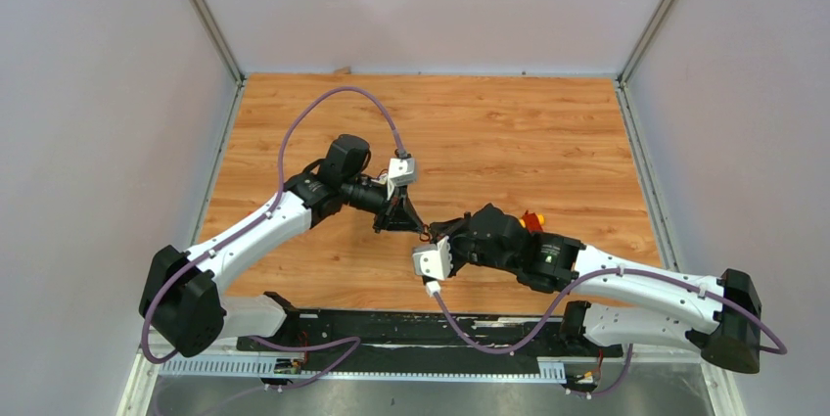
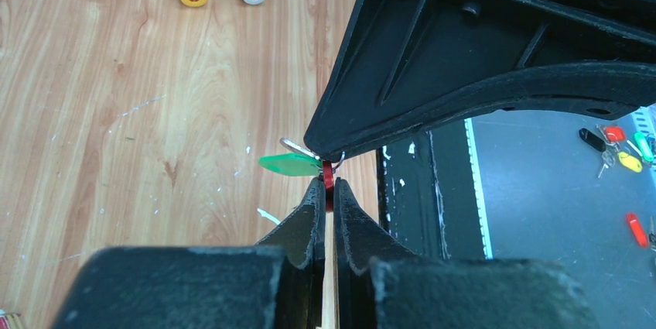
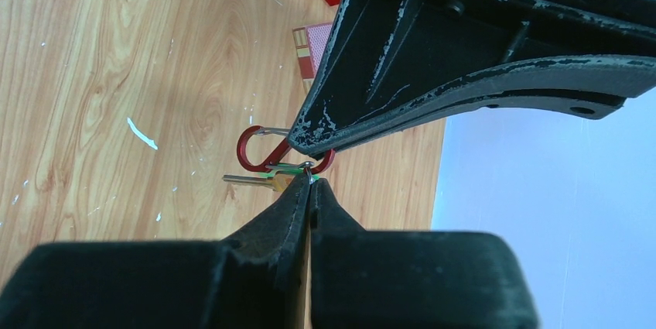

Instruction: Put the keys on the keyring

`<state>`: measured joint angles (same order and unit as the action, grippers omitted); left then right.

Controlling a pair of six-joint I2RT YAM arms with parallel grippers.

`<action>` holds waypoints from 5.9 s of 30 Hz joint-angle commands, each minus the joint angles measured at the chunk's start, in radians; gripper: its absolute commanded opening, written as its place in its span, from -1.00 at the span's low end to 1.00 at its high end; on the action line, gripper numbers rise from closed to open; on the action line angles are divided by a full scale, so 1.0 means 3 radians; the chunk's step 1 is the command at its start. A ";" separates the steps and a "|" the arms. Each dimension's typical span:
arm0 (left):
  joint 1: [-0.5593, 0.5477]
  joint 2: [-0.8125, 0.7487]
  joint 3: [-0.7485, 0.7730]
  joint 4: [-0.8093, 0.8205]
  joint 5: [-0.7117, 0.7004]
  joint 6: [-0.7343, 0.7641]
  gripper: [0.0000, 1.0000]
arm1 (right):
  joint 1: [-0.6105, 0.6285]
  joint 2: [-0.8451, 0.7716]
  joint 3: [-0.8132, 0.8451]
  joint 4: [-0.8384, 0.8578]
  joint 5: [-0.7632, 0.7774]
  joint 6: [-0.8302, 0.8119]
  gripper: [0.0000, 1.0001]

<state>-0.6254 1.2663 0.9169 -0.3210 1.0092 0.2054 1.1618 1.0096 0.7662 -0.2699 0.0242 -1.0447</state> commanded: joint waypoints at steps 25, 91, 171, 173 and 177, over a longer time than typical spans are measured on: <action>-0.0097 0.0057 -0.0014 -0.0097 0.0057 0.0124 -1.00 | 0.0170 0.0041 0.0136 0.0182 0.0563 -0.0585 -1.00; -0.0188 0.0175 0.0003 -0.0242 -0.0003 0.0308 -1.00 | 0.0367 0.0292 0.0217 0.0575 0.0859 -0.0783 -1.00; -0.0324 -0.0048 0.0324 -0.0854 -0.0158 0.0663 -1.00 | -0.0638 -0.0688 -0.0117 -0.0012 -0.0931 0.0062 -0.39; -0.0325 -0.0068 0.0358 -0.0843 -0.0184 0.0669 -1.00 | -0.0657 -0.0654 -0.0109 -0.0072 -0.1090 0.0112 -0.34; -0.0324 -0.0119 0.0432 -0.0892 -0.0209 0.0805 -1.00 | -0.0662 -0.0573 -0.0122 -0.0095 -0.1286 0.0225 -0.10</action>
<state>-0.7204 1.2766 1.0126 -0.6018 0.9508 0.4099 0.9668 0.8192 0.7322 -0.2665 -0.2295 -1.0462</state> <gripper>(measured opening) 0.054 0.387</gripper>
